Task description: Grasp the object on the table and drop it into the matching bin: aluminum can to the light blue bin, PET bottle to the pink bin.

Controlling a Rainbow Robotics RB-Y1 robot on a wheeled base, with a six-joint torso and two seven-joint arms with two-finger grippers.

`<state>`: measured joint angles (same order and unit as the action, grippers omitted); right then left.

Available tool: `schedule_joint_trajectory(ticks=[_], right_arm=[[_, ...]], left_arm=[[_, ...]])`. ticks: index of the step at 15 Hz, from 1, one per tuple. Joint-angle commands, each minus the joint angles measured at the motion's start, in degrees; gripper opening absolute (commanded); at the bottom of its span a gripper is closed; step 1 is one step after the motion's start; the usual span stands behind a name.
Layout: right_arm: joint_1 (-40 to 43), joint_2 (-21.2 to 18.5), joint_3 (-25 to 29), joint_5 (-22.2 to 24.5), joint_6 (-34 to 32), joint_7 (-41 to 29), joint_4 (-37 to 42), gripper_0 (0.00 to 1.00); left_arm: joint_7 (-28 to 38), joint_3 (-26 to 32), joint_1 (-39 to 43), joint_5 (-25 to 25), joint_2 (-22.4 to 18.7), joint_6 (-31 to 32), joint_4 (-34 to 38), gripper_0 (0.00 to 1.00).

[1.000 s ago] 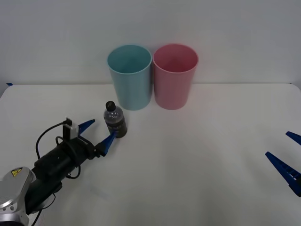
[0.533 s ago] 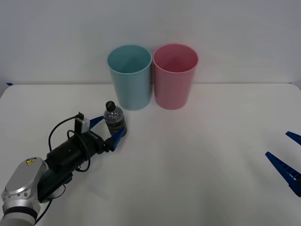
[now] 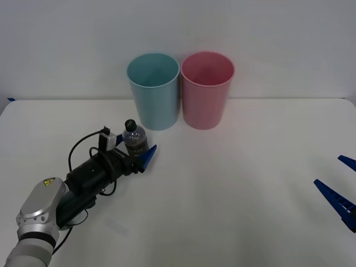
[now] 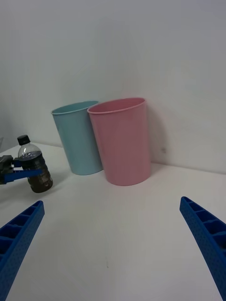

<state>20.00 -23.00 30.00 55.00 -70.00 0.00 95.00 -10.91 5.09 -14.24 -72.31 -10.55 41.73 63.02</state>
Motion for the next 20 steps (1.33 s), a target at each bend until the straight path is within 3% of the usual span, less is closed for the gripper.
schedule_joint_trajectory(ticks=[1, 2, 4, 15, 20], right_arm=[[0.0, 0.0, 0.0, 0.0, 0.0, 0.0, 0.0, 1.0], [0.0, 0.0, 0.0, 0.0, 0.0, 0.0, 0.0, 1.0], [0.0, 0.0, 0.0, 0.0, 0.0, 0.0, 0.0, 1.0], [0.0, 0.0, 0.0, 0.0, 0.0, 0.0, 0.0, 1.0], [0.0, 0.0, 0.0, 0.0, 0.0, 0.0, 0.0, 1.0]], left_arm=[[-0.43, 0.0, 0.0, -0.02, 0.18, -0.15, 0.08, 0.75], [-0.61, 0.0, 0.0, -0.11, 0.18, -0.15, 0.0, 0.24], [-0.78, 0.0, 0.0, -0.28, 0.18, -0.15, 0.0, 0.01], [-0.08, -0.61, -0.18, 0.16, -0.61, -1.47, 0.44, 0.0], [2.12, -3.69, -0.18, 6.84, -9.4, -0.68, 2.28, 0.0]])
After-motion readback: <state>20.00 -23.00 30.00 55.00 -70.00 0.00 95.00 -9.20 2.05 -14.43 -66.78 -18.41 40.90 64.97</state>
